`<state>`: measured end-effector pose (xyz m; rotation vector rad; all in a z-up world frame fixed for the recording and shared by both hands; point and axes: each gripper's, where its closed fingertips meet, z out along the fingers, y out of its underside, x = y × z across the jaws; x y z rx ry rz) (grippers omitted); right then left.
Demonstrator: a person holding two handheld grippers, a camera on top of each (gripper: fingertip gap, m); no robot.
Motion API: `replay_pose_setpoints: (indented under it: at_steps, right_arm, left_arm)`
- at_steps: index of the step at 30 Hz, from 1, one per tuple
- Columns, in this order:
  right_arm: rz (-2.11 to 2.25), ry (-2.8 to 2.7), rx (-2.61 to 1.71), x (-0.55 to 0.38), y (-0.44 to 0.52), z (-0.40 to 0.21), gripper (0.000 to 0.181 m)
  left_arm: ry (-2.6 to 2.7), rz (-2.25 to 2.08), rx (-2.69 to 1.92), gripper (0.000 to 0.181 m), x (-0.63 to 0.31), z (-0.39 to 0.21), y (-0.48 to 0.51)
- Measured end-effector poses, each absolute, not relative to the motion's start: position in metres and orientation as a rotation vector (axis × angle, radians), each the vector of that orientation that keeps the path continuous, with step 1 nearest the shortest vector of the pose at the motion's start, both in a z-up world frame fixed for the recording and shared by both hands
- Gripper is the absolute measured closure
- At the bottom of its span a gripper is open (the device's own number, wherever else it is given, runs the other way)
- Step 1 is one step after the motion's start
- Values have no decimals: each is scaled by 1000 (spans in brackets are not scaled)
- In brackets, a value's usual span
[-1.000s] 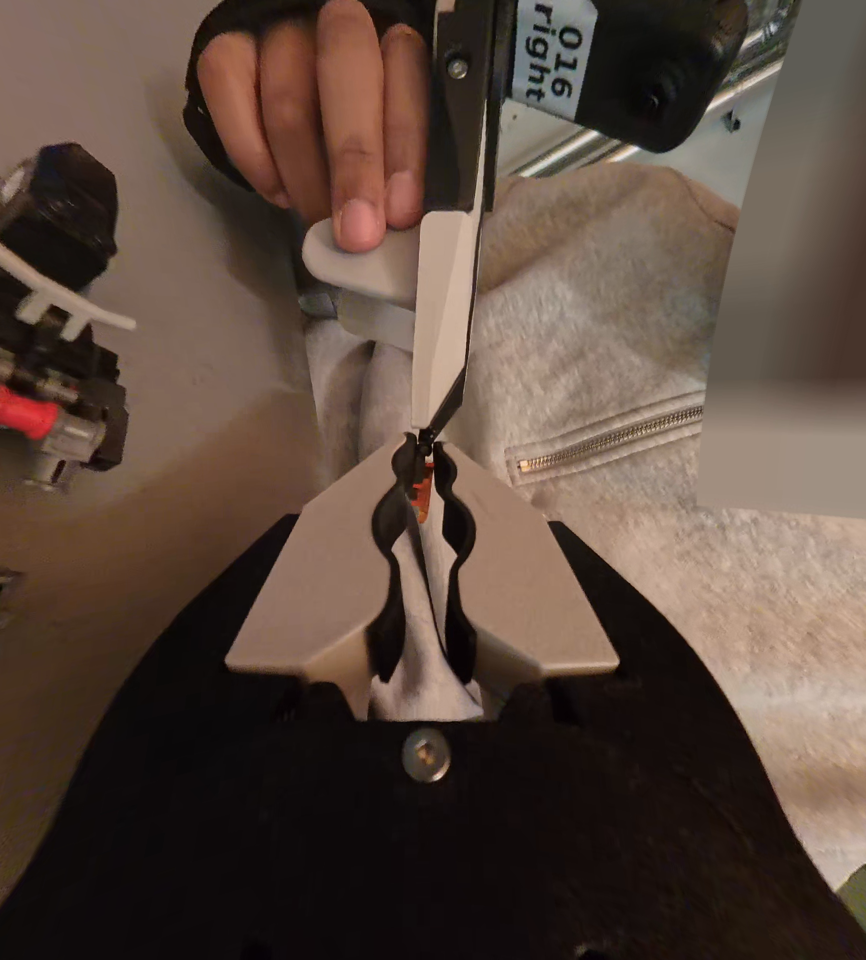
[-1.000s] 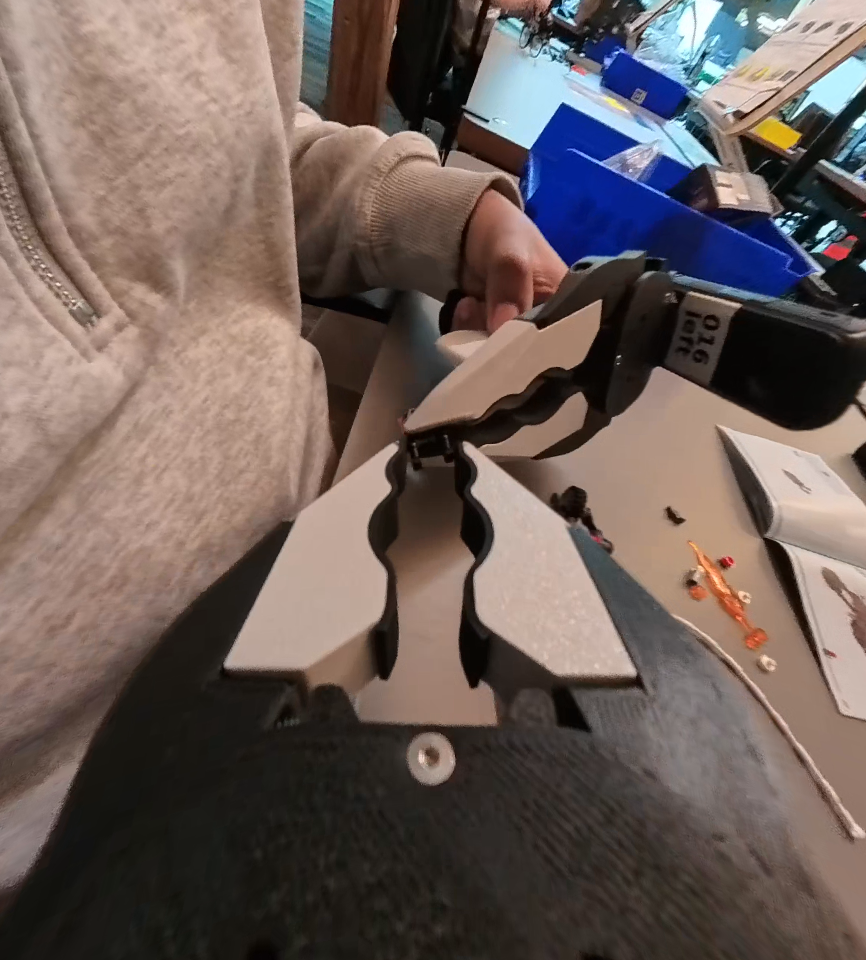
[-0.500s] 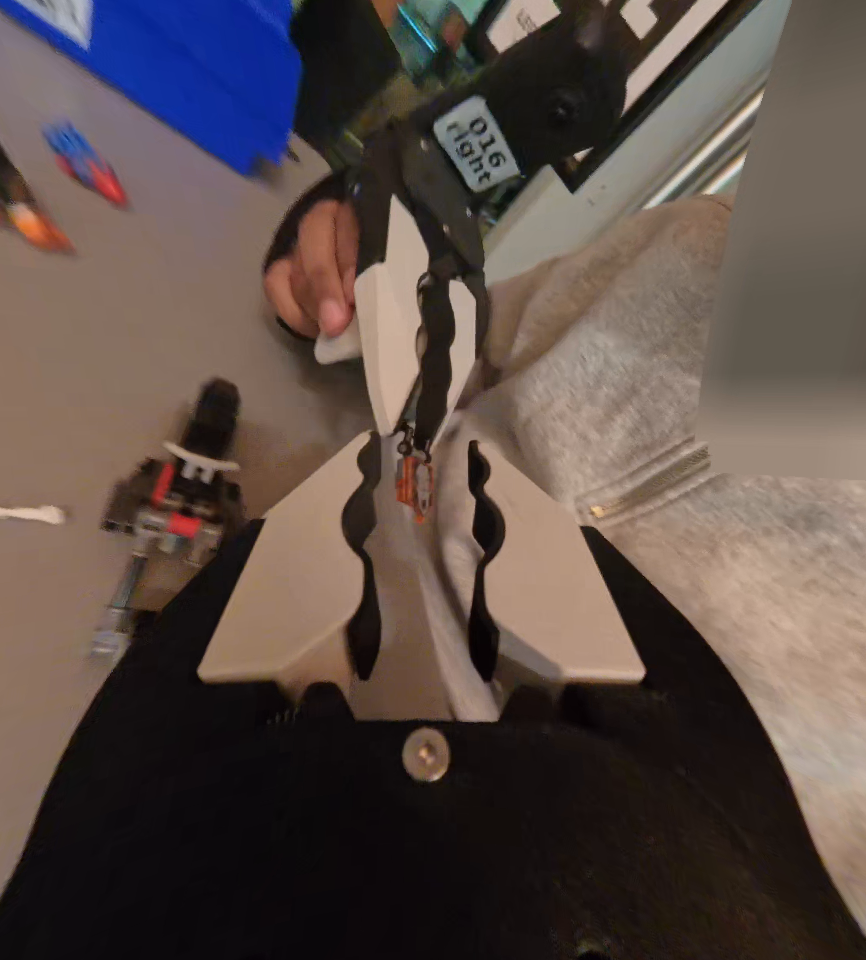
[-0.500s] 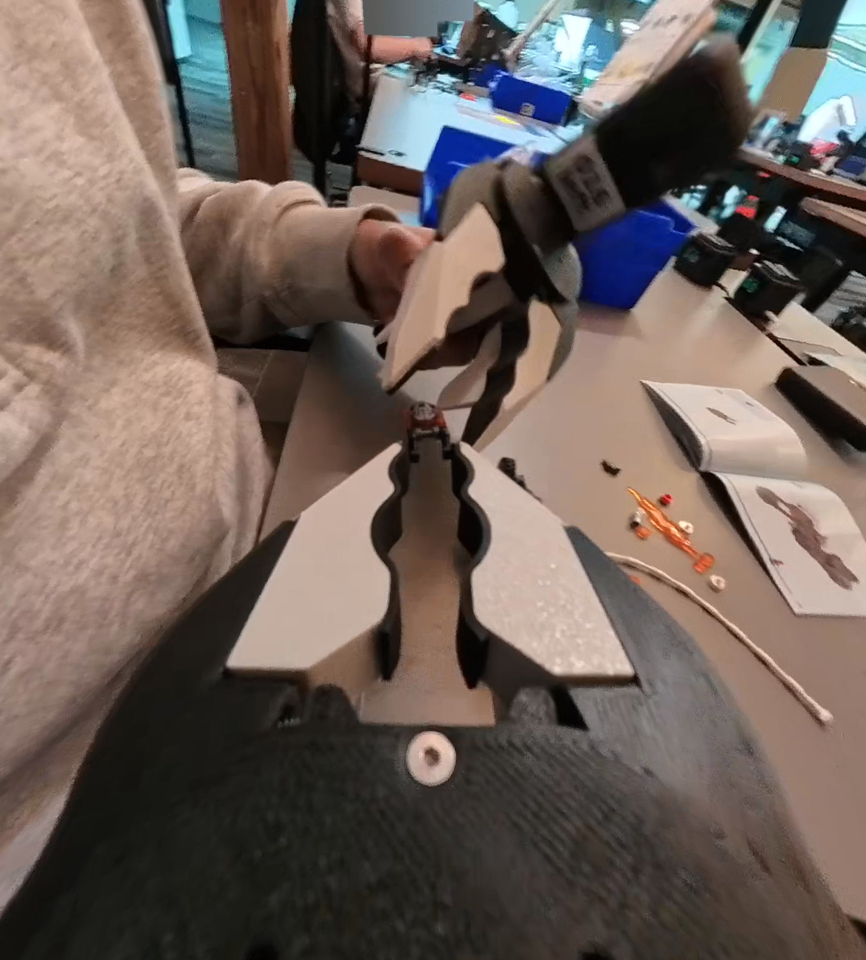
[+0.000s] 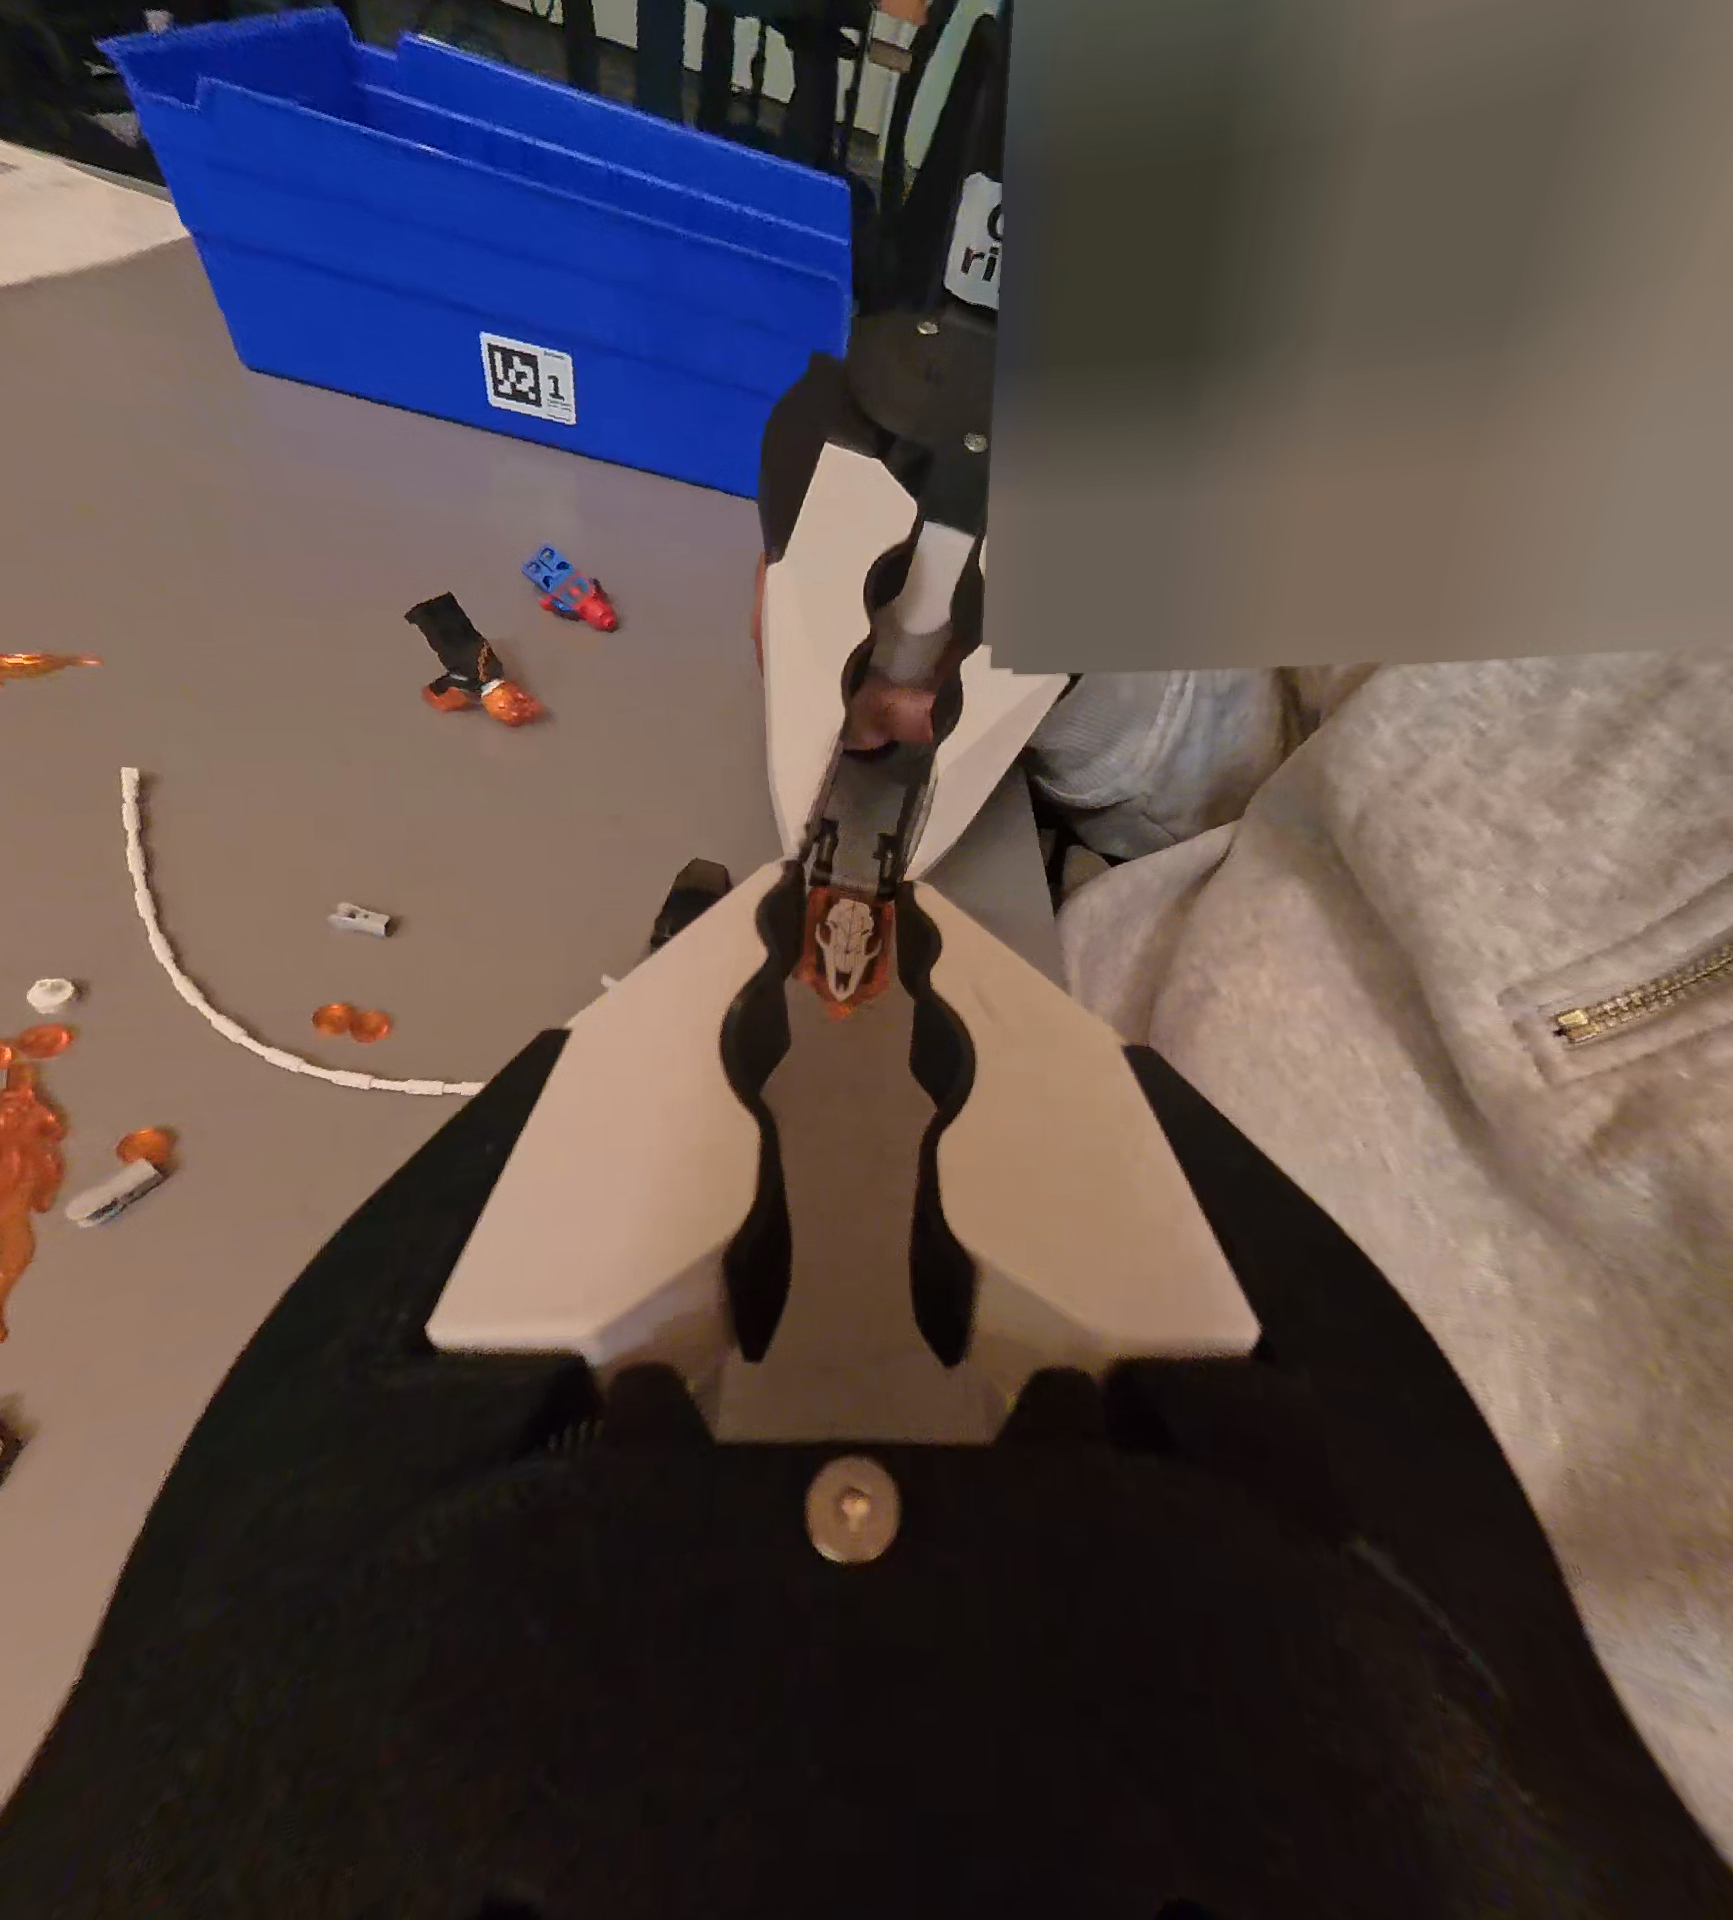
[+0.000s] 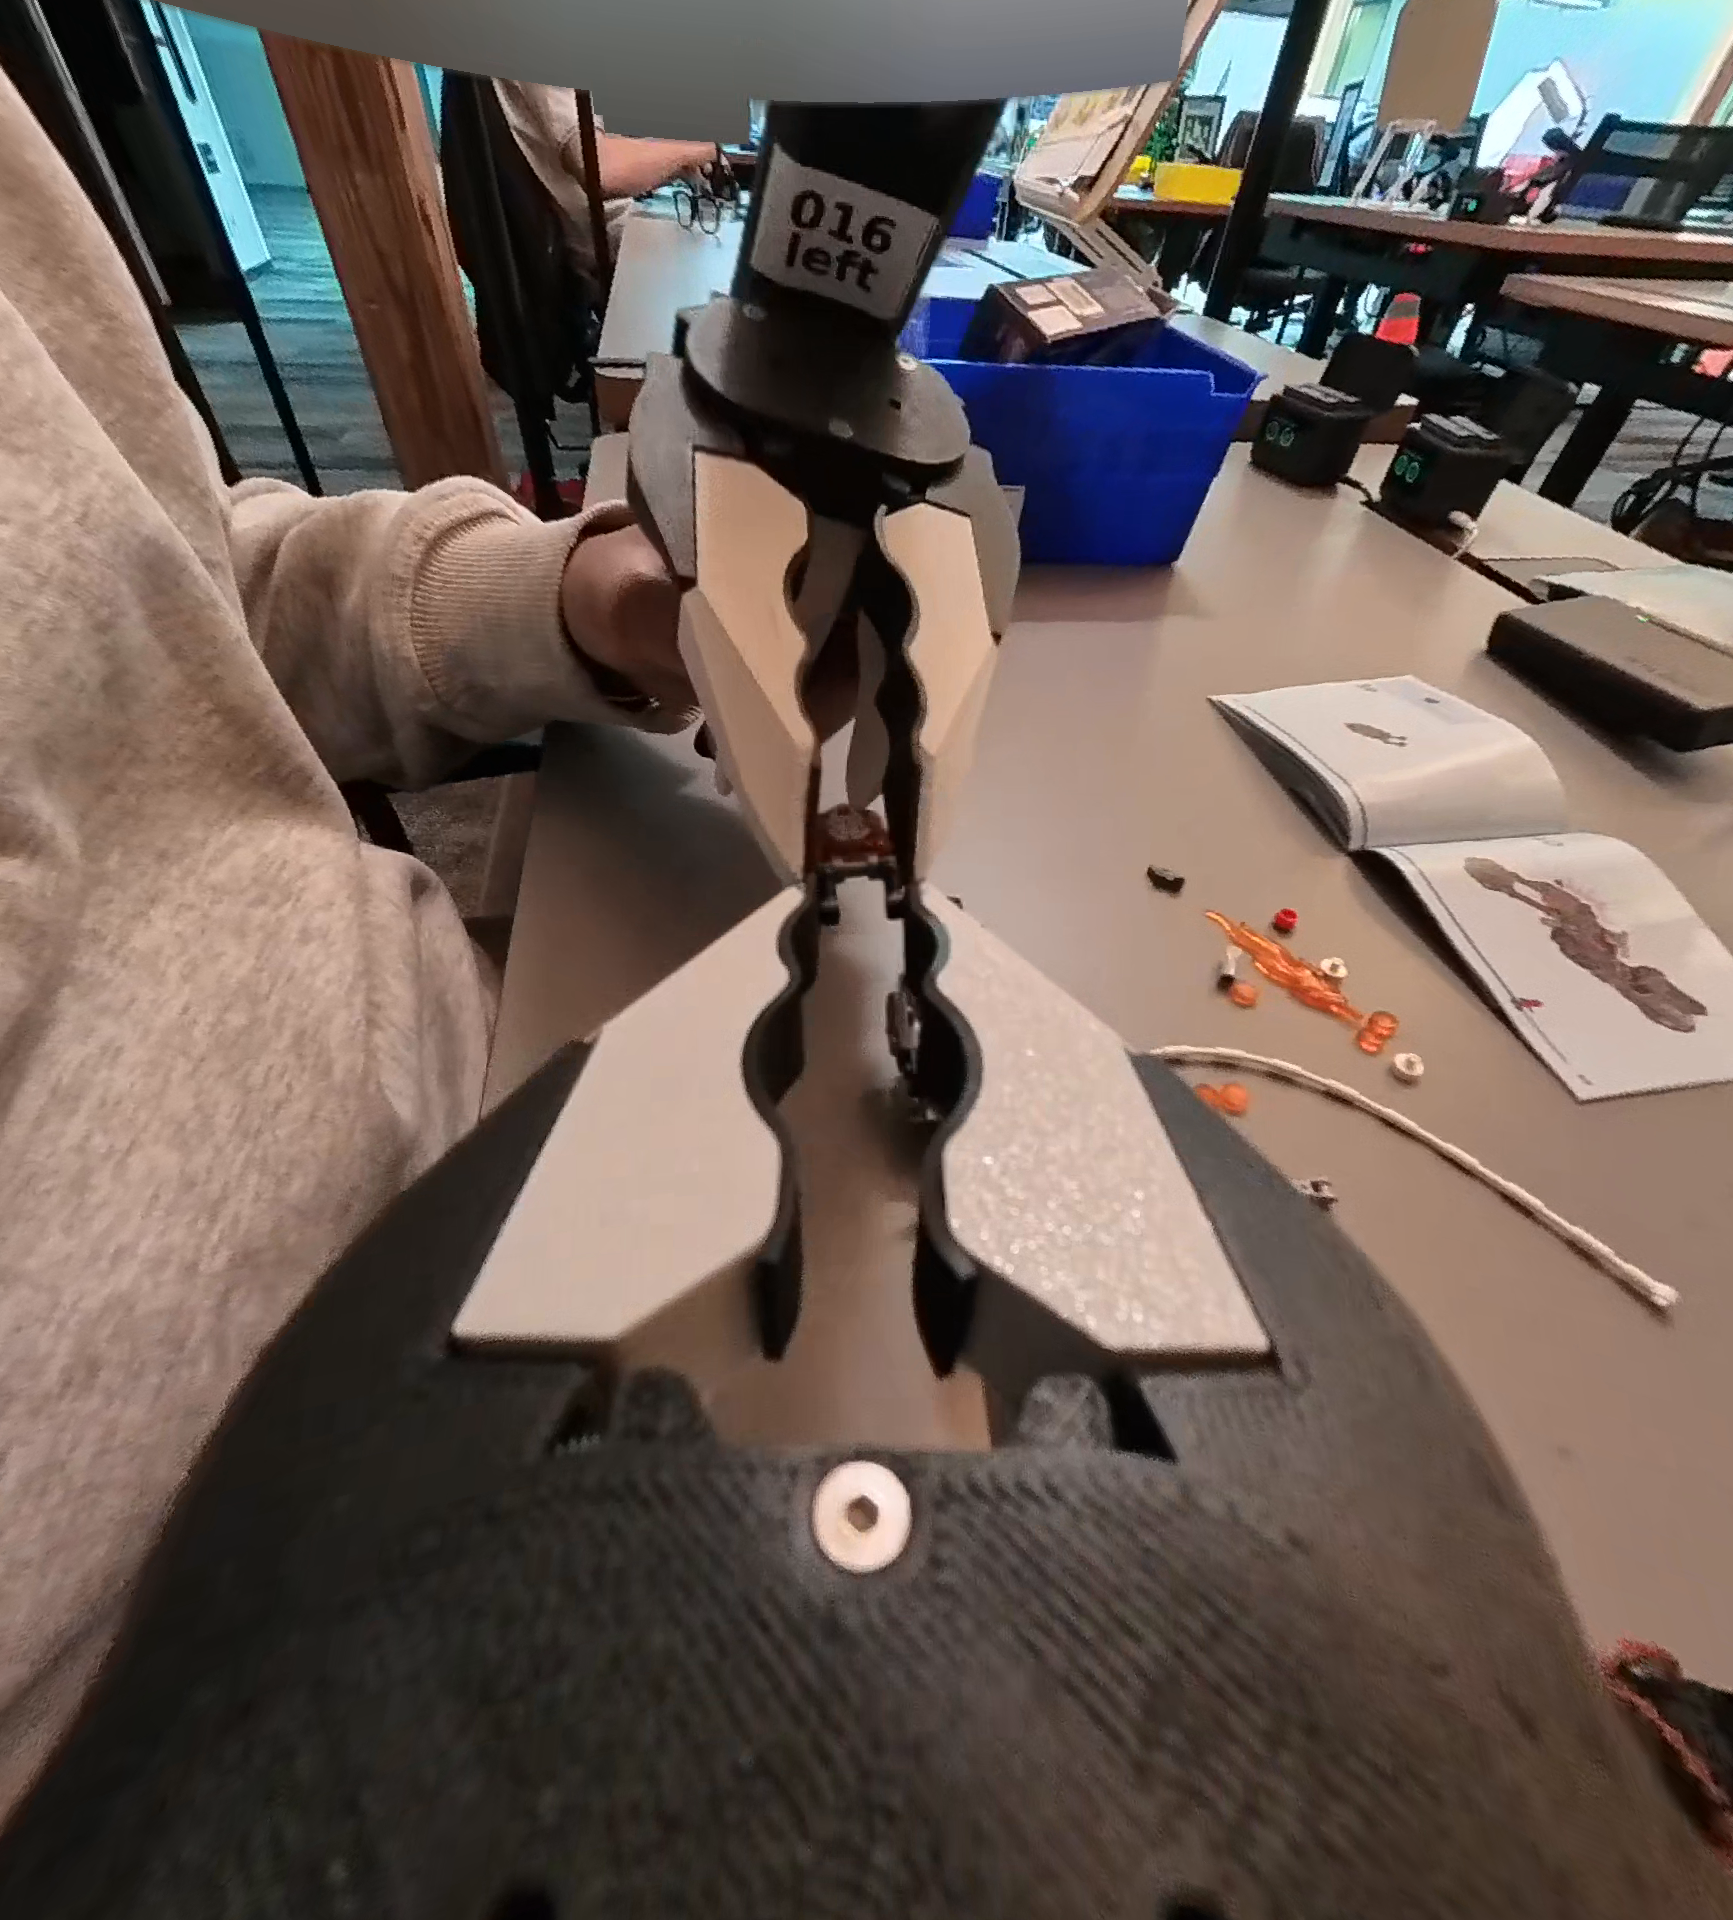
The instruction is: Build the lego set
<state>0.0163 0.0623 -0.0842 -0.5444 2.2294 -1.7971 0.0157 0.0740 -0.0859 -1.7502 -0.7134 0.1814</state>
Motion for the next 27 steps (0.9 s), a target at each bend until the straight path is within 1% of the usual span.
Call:
replay_pose_setpoints:
  at_steps: [6,10,13,17,21,24,27]
  right_arm:
    - [-1789,2218,-536,17,62,-84,167]
    - [-1771,2302,-532,8,61,-91,151]
    - [-1737,2430,-504,-9,63,-102,148]
    - [-1577,2605,-500,-23,69,-127,142]
    - [-1520,2610,-510,-21,70,-135,148]
    - [-1499,2606,-508,-21,70,-139,154]
    - [-1481,2610,-516,-20,69,-143,159]
  left_arm:
    - [-699,187,-1746,167,17,-85,73]
    - [-750,201,-1769,167,12,-92,64]
    - [-825,206,-1805,167,5,-102,46]
    - [-859,134,-1889,167,-3,-110,26]
    - [-838,-13,-2002,167,-2,-117,26]
    - [-823,-43,-2125,167,0,-129,28]
    - [-811,-67,-2152,168,2,-132,33]
